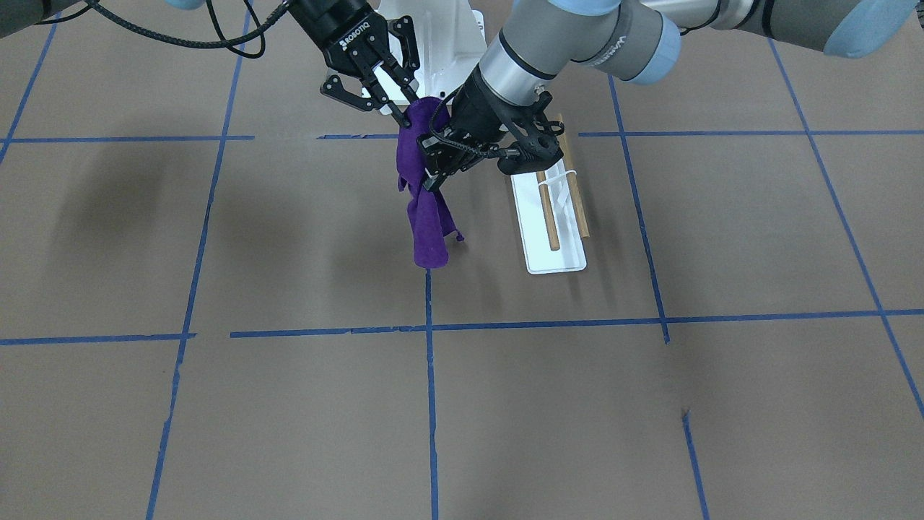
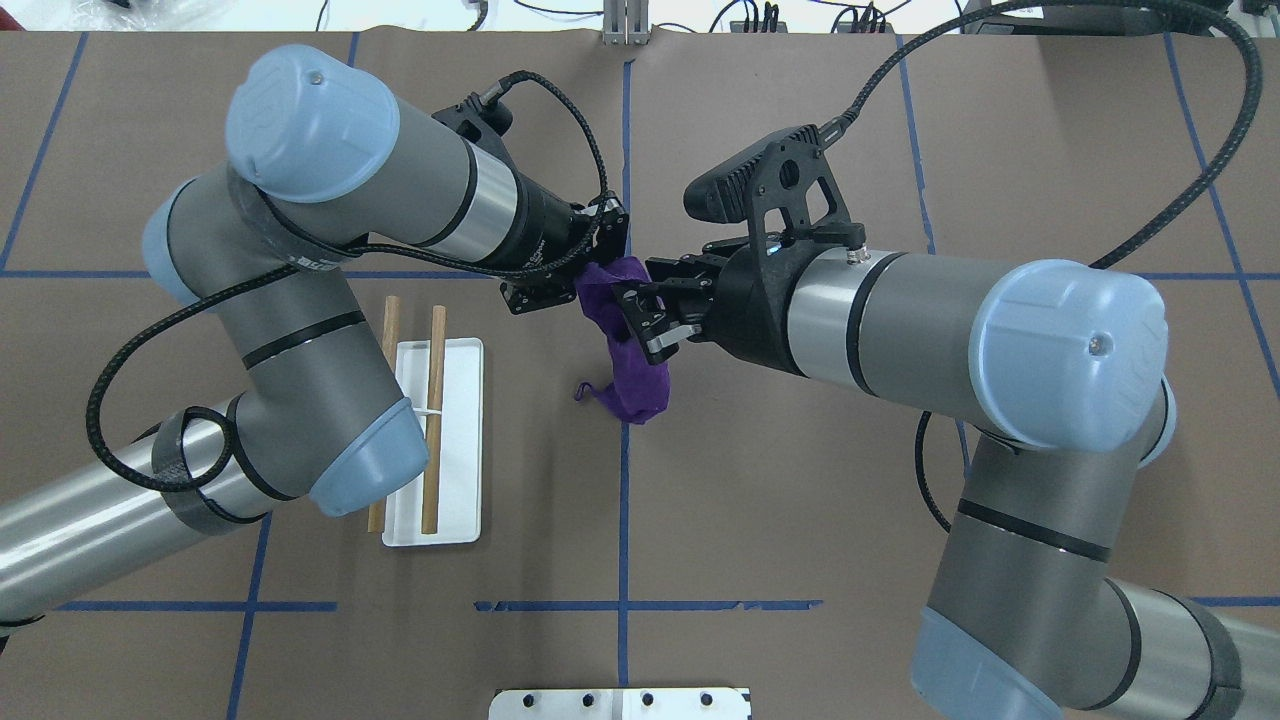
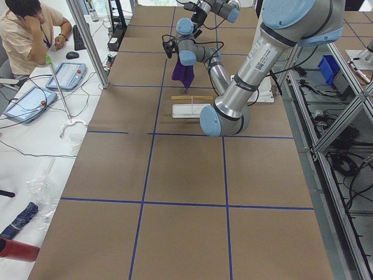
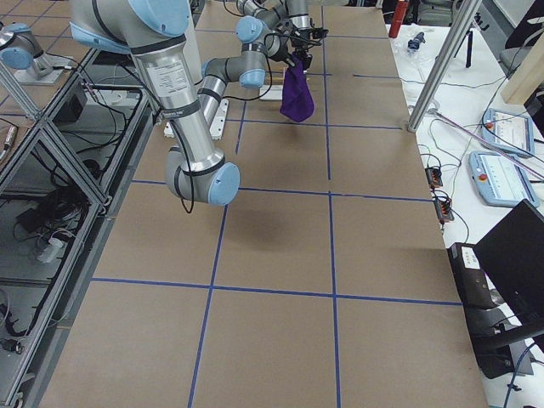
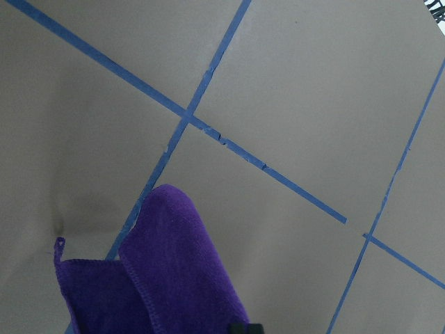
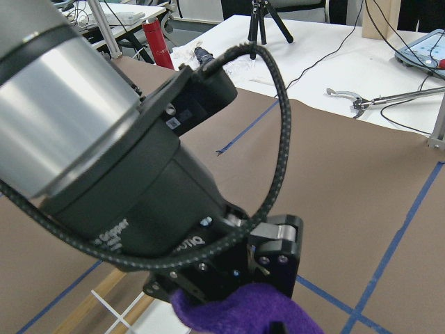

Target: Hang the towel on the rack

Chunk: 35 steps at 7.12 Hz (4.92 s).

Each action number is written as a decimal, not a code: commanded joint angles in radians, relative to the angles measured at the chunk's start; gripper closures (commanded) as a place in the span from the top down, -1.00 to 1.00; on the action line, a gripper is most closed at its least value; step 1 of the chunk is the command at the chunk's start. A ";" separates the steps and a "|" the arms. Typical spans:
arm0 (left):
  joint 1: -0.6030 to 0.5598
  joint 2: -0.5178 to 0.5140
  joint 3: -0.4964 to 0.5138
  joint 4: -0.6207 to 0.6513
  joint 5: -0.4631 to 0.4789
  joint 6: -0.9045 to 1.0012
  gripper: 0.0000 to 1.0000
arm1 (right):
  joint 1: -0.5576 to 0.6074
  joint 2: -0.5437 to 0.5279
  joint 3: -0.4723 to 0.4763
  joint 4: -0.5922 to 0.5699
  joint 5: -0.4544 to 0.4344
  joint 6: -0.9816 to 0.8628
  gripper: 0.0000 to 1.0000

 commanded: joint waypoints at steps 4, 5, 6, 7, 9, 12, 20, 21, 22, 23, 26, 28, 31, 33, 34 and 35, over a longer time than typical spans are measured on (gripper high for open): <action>-0.030 0.178 -0.225 0.003 -0.013 0.275 -1.00 | 0.238 -0.133 -0.130 -0.009 0.284 0.033 1.00; -0.036 0.199 -0.246 0.003 -0.013 0.285 -1.00 | 0.326 -0.144 -0.180 -0.016 0.390 0.012 1.00; -0.039 0.247 -0.260 0.004 -0.013 0.400 -1.00 | 0.390 -0.165 -0.201 -0.053 0.461 -0.039 1.00; -0.039 0.341 -0.294 0.001 -0.013 0.543 -1.00 | 0.439 -0.167 -0.209 -0.149 0.505 -0.144 1.00; -0.048 0.486 -0.326 0.000 -0.081 0.723 -1.00 | 0.492 -0.190 -0.209 -0.316 0.510 -0.359 1.00; -0.070 0.661 -0.313 -0.144 -0.092 0.875 -1.00 | 0.613 -0.323 -0.211 -0.338 0.560 -0.589 1.00; -0.254 0.739 -0.198 -0.146 -0.137 1.247 1.00 | 0.752 -0.401 -0.274 -0.398 0.608 -0.624 1.00; -0.368 0.772 -0.143 -0.146 -0.243 1.285 1.00 | 0.815 -0.450 -0.298 -0.397 0.606 -0.631 1.00; -0.439 0.810 -0.094 -0.143 -0.331 1.285 1.00 | 0.872 -0.493 -0.348 -0.392 0.608 -0.628 1.00; -0.541 0.827 -0.019 -0.117 -0.405 1.290 1.00 | 0.939 -0.527 -0.397 -0.391 0.609 -0.631 1.00; -0.704 0.893 0.074 -0.050 -0.424 1.548 1.00 | 1.075 -0.659 -0.403 -0.389 0.742 -0.691 1.00; -0.763 0.892 0.071 0.178 -0.416 1.714 1.00 | 1.100 -0.632 -0.393 -0.424 0.750 -0.682 1.00; -0.827 0.885 0.060 0.285 -0.326 1.840 1.00 | 1.060 -0.546 -0.392 -0.555 0.688 -0.685 1.00; -0.861 0.881 0.056 0.314 -0.287 1.840 1.00 | 1.034 -0.535 -0.393 -0.552 0.646 -0.684 1.00; -0.864 0.879 0.049 0.319 -0.287 1.839 1.00 | 1.034 -0.538 -0.395 -0.552 0.646 -0.680 1.00; -0.866 0.878 0.034 0.319 -0.287 1.839 1.00 | 1.034 -0.537 -0.396 -0.552 0.646 -0.680 1.00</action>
